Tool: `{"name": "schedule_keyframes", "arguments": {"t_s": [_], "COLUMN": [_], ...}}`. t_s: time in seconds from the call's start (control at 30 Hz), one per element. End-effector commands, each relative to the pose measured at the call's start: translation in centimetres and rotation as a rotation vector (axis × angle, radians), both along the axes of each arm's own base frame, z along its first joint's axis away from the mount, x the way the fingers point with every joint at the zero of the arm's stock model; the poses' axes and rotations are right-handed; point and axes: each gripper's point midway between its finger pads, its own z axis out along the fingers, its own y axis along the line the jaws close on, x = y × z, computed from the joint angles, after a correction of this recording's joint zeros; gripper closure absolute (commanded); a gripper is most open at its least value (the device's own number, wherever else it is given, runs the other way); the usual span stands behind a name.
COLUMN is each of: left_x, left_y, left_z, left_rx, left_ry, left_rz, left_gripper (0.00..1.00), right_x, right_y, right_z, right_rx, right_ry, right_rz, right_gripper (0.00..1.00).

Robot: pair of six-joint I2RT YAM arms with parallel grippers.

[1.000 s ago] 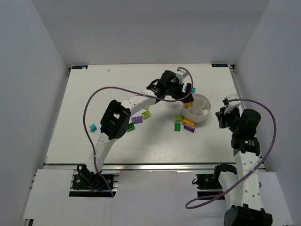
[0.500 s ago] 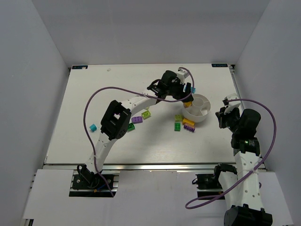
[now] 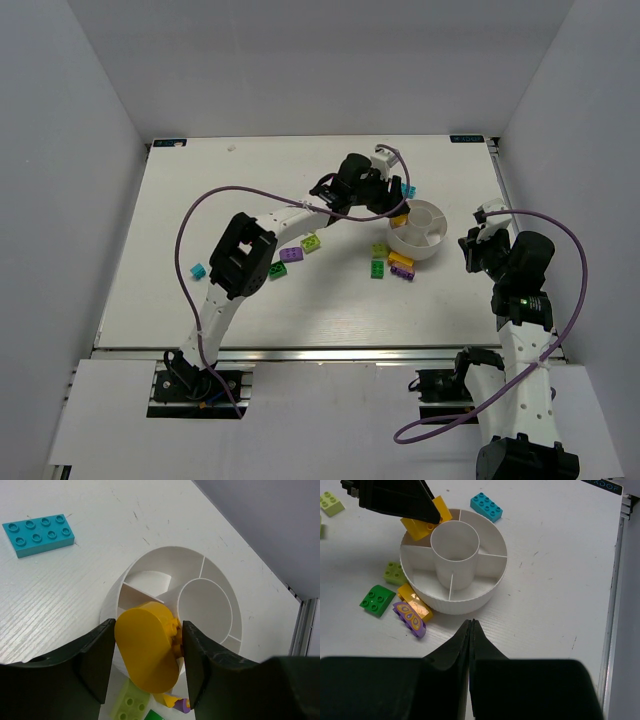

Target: Sort the legos into containers by color

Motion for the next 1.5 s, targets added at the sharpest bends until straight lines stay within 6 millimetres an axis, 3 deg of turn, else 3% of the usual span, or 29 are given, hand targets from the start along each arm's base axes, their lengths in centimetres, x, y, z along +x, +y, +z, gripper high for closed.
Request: {"name": "schedule_keyframes", "arguments": {"t_s": [0.0,0.57,0.8,1.07,1.47], "left_x": [-0.6,-2.3,-2.2,-3.1,-2.0], "left_y": [-0.2,-1.0,-0.3,-0.6,0.7], "left_z": [6.6,9.5,10.9,10.8,10.5], "left_rx": [-0.105,-0.267,-0.336,-0.451,-0.586], "left_ry": [-0.096,-0.178,-0.211,-0.215,-0.174], "left_rz": [-0.026,-0.123,-0.133,-0.205,-0.204], "left_gripper": [0.44,0.47,0.47,0.51,0.52], "right_x": [0.1,0.2,0.2,0.2,0.3], "right_y": [0.0,0.0,0.1,0.0,-0.1], "right_z": [0.7,0.7,0.7,0.5,0.3], "right_rx": [-0.004,-0.005,-0.004,-0.004,-0.004], "right_ry": [-0.036,-0.036,-0.036,-0.029,-0.022], "right_rz": [0.007,0.007,0.010,0.008,0.007], "right_gripper": [1.00,1.00,1.00,1.00,1.00]}}
